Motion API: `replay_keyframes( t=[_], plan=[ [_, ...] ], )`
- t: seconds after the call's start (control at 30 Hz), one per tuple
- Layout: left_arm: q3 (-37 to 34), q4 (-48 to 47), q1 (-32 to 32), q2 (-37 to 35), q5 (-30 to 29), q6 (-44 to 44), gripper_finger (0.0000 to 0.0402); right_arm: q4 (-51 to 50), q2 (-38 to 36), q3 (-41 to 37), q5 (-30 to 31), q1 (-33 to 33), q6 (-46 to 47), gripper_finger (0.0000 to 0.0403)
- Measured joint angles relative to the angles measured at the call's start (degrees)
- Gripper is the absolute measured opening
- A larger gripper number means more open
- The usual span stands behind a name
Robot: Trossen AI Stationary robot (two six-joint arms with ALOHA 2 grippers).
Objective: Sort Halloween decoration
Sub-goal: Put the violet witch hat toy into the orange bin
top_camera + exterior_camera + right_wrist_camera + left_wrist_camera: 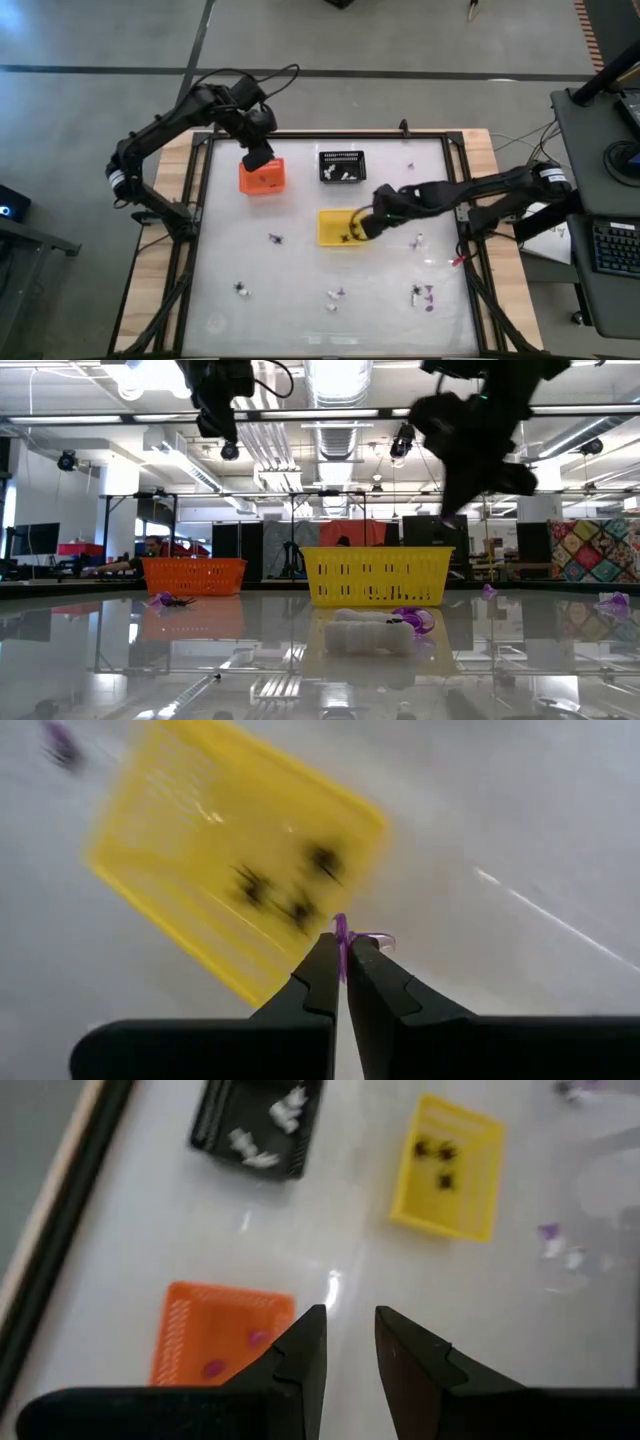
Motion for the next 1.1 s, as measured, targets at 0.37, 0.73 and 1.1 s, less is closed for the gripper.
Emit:
replay_keyframes(
  t=[0.37, 0.73, 1.1],
  plan=[
    [-0.2, -4.8, 0.2, -1.8, -6.8, 1.4, 0.0071, 4.7, 13.8, 16.2, -0.1, -7.5, -14.7, 0.0008],
    [-6.7, -2.6, 2.3, -9.5, -9.7, 1.4, 0.0071, 4.7, 29.4, 33.7, -3.6, -12.8, -22.7, 0.0009],
    [-23.0, 7.3, 2.4, -19.6, -9.7, 1.2, 0.0071, 5.1, 42.4, 50.1, -7.6, -15.4, -26.2, 0.0009]
  ],
)
